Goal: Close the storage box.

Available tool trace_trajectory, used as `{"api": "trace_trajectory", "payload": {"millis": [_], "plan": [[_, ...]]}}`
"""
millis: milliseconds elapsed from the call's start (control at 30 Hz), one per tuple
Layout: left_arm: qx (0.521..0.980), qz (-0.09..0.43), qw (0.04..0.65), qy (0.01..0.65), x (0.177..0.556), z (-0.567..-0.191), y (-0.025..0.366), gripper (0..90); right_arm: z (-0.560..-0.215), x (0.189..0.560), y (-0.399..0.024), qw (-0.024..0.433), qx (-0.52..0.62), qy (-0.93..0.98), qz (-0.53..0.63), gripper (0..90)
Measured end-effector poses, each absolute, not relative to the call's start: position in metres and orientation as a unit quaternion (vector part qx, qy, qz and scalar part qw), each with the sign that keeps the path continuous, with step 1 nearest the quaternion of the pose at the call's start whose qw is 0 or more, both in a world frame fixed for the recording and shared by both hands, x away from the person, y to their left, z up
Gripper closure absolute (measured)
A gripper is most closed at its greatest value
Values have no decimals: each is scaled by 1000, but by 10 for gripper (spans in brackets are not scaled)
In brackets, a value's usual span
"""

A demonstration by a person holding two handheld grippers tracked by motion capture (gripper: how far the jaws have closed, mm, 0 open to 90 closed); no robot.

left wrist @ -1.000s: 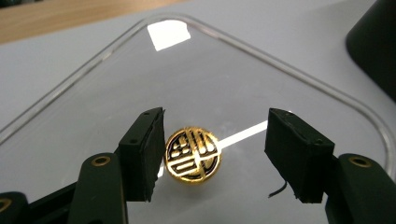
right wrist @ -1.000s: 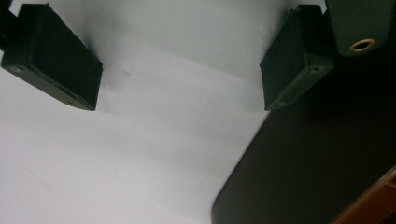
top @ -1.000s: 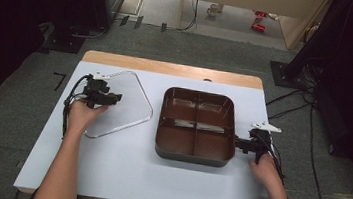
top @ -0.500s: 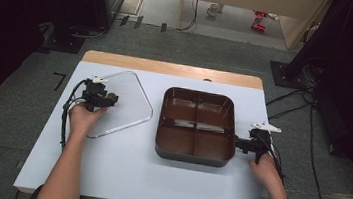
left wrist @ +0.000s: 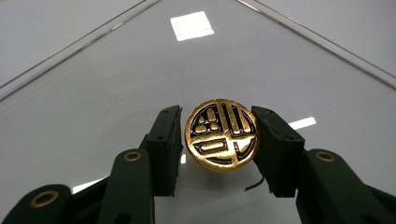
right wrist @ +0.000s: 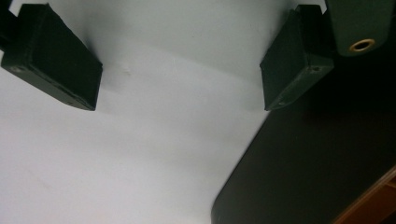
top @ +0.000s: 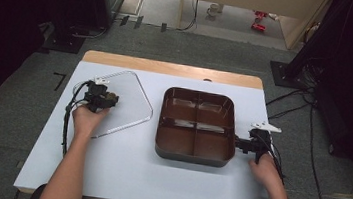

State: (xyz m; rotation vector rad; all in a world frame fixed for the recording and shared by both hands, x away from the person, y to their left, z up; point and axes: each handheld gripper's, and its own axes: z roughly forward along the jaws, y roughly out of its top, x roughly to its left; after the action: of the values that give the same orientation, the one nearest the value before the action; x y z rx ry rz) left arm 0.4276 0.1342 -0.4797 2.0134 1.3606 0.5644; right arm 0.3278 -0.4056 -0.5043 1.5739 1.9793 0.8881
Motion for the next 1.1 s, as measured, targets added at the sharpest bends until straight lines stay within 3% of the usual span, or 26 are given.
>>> {"api": "trace_trajectory", "payload": {"millis": [133,567,1100], "plan": [[765,216,321,514,428,-480,133,585,-504,328,-406,229,572,719,323,122],[767,208,322,514,429,-476,136,594,-504,328,-406,229,572,719,323,122],[762,184,373,496,415,-435,137,595,-504,328,-406,229,572,719,323,121]]}}
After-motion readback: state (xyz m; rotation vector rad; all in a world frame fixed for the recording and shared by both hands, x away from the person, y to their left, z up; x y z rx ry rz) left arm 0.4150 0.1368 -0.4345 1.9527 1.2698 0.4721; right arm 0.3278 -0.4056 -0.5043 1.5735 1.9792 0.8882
